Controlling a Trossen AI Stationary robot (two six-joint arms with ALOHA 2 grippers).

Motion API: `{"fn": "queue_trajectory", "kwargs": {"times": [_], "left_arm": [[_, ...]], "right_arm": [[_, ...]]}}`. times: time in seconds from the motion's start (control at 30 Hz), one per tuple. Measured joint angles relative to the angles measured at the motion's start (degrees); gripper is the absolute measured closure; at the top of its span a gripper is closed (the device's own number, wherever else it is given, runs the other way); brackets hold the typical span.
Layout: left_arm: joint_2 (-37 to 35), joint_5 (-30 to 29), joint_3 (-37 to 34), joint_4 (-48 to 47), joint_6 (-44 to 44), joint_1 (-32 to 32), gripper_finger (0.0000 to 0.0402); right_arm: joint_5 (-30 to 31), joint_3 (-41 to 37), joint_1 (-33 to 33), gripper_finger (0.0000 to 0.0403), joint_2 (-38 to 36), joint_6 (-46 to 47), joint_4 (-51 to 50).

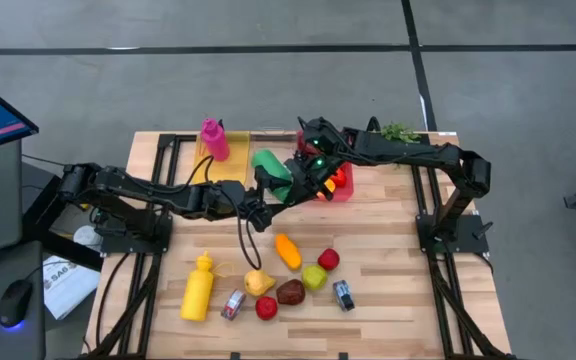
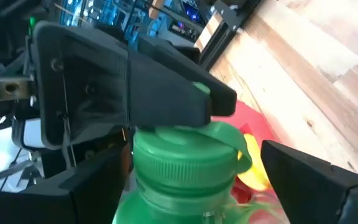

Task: Pick & Place Food Item
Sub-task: Put the green tumbler into the yellow bin

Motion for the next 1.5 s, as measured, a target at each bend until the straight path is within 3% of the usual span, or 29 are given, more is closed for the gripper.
{"fn": "queue_trajectory", "kwargs": {"times": [0.57, 0.83, 1.27, 1.5], "left_arm": [[-0.1, -2.5, 0.0, -0.8, -7.2, 0.0, 0.0188], [-0.1, -2.5, 0.0, -0.8, -7.3, 0.0, 0.0177], [-0.1, -2.3, 0.0, -1.4, -7.3, 0.0, 0.0193], [-0.1, -2.5, 0.0, -0.7, -7.4, 0.0, 0.0194]], "right_arm": [[0.7, 0.0, 0.0, 0.0352, 0.0, 0.0, -0.3], [0.1, 0.0, 0.0, 0.0347, 0.0, -0.5, -0.2], [-2.3, 0.0, 0.0, 0.0205, -0.1, -1.1, 2.2], [-9.0, 0.0, -1.7, 0.0147, -0.1, -1.4, 4.8]]}}
